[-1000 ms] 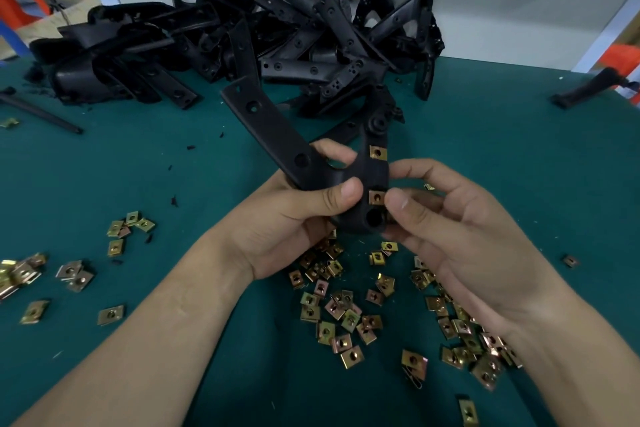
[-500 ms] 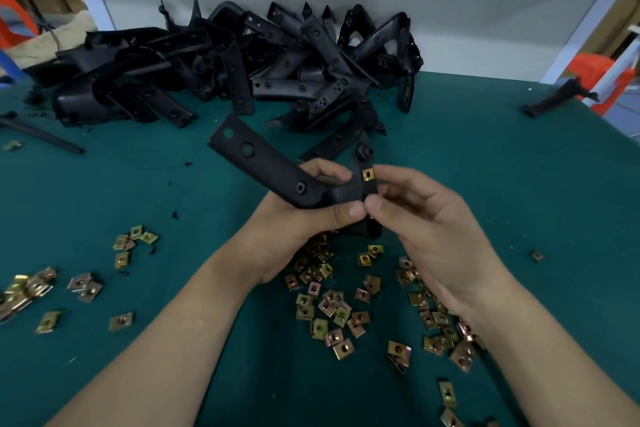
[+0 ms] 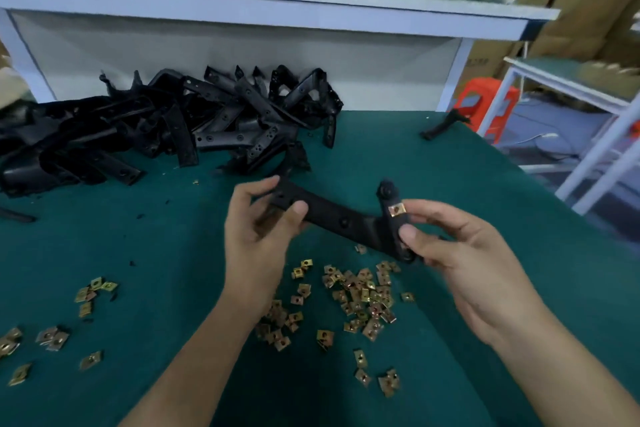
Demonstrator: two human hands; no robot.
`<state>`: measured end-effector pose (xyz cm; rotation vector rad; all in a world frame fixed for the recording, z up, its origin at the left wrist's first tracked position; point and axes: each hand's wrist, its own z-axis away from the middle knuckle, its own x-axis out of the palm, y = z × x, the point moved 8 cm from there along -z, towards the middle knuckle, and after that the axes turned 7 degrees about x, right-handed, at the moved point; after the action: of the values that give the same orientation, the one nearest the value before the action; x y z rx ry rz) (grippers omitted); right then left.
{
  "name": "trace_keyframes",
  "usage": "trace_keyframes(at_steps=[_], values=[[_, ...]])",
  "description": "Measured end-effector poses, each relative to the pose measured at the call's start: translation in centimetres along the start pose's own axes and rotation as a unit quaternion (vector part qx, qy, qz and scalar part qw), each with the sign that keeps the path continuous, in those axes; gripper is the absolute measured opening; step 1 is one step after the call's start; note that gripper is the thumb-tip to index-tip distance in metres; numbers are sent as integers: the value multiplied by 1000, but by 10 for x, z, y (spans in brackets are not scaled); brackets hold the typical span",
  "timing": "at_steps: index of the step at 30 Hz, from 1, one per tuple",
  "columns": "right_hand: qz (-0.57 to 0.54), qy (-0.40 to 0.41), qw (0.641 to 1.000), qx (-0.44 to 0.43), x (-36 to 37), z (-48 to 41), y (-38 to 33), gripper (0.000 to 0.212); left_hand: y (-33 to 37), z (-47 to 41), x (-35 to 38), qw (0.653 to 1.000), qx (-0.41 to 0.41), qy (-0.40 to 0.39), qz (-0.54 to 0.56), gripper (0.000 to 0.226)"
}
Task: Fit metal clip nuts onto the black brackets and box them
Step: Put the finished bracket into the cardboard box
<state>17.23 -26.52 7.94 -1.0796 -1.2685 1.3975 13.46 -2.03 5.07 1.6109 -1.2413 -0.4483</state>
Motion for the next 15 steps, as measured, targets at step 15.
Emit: trace_keyframes(at_steps=[15], values=[[68,454,888,31,-260,266,44,10,4,193,298,915,-71,-397,25,26]])
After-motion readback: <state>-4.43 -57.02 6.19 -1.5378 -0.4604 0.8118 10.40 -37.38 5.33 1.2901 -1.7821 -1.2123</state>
